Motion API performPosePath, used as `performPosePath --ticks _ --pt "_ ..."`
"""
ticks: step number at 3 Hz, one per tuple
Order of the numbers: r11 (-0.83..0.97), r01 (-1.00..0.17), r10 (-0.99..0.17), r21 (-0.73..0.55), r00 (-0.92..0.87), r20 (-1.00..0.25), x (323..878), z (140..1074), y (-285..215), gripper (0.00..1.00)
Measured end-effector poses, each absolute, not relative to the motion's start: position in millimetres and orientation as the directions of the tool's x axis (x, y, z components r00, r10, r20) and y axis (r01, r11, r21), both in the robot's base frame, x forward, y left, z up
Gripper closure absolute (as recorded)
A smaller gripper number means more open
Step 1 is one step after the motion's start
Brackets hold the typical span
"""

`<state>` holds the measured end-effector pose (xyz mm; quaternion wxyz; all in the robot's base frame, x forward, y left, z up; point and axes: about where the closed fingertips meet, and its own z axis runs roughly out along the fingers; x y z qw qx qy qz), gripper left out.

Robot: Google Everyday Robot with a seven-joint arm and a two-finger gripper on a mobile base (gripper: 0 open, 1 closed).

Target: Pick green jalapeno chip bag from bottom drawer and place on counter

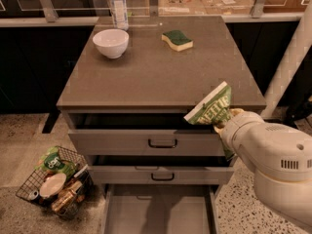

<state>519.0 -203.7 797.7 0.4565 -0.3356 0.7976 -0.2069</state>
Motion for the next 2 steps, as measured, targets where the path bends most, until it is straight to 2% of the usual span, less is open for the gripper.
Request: performPosePath --ticks 2 --pt "0.597 -0.25 -0.794 -0.762 -0.319 -0.517 487 898 -169 1.0"
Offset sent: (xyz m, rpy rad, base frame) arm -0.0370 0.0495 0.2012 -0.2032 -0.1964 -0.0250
